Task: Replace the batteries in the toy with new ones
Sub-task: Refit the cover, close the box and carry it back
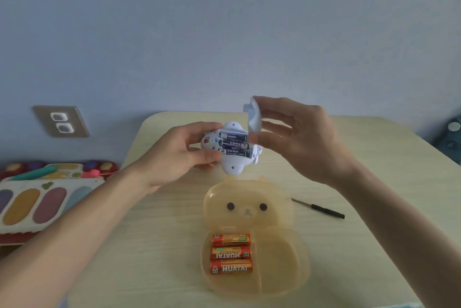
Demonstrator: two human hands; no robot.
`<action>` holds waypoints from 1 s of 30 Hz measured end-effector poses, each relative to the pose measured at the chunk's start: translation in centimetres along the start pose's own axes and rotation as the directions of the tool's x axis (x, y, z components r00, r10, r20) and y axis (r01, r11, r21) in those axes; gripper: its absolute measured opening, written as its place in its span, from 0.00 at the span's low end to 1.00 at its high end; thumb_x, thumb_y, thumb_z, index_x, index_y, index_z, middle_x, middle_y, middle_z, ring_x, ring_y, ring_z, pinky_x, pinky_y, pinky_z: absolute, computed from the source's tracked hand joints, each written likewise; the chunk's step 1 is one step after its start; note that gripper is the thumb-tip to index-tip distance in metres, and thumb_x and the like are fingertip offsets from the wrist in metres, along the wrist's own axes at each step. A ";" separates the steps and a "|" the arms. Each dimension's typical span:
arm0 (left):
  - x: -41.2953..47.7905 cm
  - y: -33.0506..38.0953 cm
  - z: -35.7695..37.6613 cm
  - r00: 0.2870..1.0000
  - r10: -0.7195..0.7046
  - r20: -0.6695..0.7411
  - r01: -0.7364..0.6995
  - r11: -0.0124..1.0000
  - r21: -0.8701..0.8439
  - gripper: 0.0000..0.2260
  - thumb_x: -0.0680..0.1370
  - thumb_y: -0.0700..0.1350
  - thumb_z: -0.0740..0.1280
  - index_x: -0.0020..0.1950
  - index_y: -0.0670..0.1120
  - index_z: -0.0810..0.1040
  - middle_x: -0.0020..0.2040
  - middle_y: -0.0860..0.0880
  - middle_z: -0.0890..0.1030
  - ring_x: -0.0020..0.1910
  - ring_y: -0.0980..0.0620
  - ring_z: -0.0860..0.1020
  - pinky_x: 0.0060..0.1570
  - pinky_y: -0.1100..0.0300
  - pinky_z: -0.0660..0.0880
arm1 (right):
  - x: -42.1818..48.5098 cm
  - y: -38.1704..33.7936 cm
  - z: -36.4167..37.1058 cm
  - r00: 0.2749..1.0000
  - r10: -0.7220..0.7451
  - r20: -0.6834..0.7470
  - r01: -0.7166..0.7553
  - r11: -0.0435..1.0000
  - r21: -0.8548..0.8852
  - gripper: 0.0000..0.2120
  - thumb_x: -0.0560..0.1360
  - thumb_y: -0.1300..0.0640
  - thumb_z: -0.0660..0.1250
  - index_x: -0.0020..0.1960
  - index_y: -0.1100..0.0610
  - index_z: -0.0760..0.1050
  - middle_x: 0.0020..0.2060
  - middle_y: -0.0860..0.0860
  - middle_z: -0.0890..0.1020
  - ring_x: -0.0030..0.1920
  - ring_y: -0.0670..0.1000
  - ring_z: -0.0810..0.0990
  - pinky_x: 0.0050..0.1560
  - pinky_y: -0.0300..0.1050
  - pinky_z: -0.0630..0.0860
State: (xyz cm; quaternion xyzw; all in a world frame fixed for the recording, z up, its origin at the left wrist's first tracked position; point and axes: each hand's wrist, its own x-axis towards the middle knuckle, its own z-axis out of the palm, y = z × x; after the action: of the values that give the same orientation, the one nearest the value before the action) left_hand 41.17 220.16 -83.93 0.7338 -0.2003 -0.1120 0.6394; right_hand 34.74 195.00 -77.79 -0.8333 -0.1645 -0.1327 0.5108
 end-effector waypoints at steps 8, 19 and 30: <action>0.1 0.0 0.2 0.999 0.018 0.036 -0.022 0.992 0.125 0.23 0.80 0.35 0.73 0.74 0.47 0.77 0.64 0.50 0.85 0.51 0.53 0.86 0.46 0.55 0.84 | 0.5 0.7 2.5 0.997 -0.016 0.073 0.027 0.988 -0.152 0.29 0.74 0.60 0.80 0.73 0.54 0.78 0.65 0.44 0.83 0.64 0.43 0.83 0.70 0.42 0.77; 0.2 0.0 0.1 0.996 0.076 0.040 -0.081 0.985 0.154 0.23 0.81 0.34 0.73 0.70 0.56 0.79 0.63 0.55 0.86 0.58 0.47 0.84 0.48 0.52 0.84 | 0.3 2.3 2.9 0.981 -0.108 0.162 0.174 0.857 -0.484 0.27 0.75 0.56 0.79 0.73 0.52 0.77 0.66 0.49 0.81 0.62 0.53 0.81 0.60 0.53 0.80; 0.2 1.1 0.1 0.999 0.017 0.036 -0.019 0.999 0.047 0.16 0.81 0.55 0.71 0.68 0.53 0.84 0.57 0.52 0.88 0.51 0.48 0.84 0.49 0.48 0.86 | 0.4 3.6 2.8 0.996 -0.061 0.057 0.079 0.920 -0.385 0.31 0.70 0.54 0.83 0.71 0.49 0.79 0.62 0.49 0.83 0.59 0.52 0.82 0.57 0.55 0.82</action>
State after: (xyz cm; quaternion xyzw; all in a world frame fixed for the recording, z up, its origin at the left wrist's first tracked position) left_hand 41.18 219.84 -82.90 0.7447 -0.2209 -0.1147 0.6192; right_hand 36.71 196.02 -81.74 -0.9139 -0.1760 -0.1624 0.3277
